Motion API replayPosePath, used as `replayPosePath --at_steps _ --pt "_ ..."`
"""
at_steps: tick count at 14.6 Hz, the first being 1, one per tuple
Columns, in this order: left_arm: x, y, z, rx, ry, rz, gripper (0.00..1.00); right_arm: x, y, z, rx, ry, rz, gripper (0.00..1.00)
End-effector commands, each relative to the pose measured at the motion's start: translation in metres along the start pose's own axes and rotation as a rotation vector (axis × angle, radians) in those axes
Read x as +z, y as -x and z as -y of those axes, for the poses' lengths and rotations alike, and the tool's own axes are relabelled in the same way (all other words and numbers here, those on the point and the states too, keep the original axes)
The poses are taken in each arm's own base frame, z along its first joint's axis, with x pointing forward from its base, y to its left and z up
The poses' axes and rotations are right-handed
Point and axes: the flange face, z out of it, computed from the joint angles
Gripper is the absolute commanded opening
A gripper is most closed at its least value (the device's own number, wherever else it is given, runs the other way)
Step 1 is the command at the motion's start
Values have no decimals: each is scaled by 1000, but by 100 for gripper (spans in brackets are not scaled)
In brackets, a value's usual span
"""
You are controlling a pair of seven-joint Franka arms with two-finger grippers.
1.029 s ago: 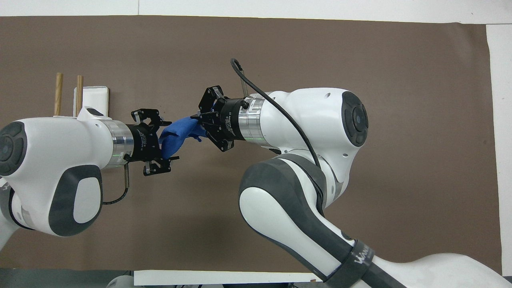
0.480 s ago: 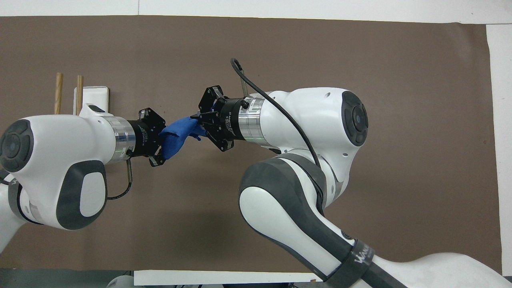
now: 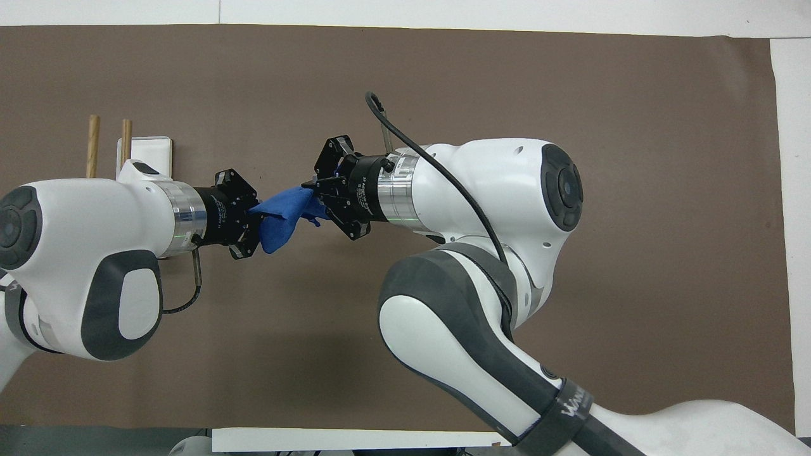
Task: Right arm passes towel to left arm to hang
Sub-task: 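Close the left gripper on the towel beside the right gripper, then open the right gripper and withdraw while the left gripper pulls the towel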
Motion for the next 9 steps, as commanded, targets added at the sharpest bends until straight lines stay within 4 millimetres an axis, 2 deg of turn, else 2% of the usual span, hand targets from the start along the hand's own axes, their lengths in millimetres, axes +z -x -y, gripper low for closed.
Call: replayPosePath --at_steps 1,2,4,6,7,8,9 --pt "0 -3 -6 6 10 11 0 -2 -2 6 21 -5 24 46" --pt "-1 -3 -6 6 13 12 0 -2 0 6 8 -11 21 99" --pt "-5 2 -14 10 27 19 0 -6 0 7 -9 -17 12 100" --pt "-12 2 -34 22 56 21 0 -8 -5 7 -24 -16 -4 100" --pt "-20 -4 -47 52 78 23 0 -11 -4 5 -90 -15 -23 100" --pt "-26 -7 -55 96 94 24 0 -6 -11 -3 -190 7 -56 100" --pt "-31 -18 -63 137 103 17 0 -9 -24 -11 -310 26 -108 100"
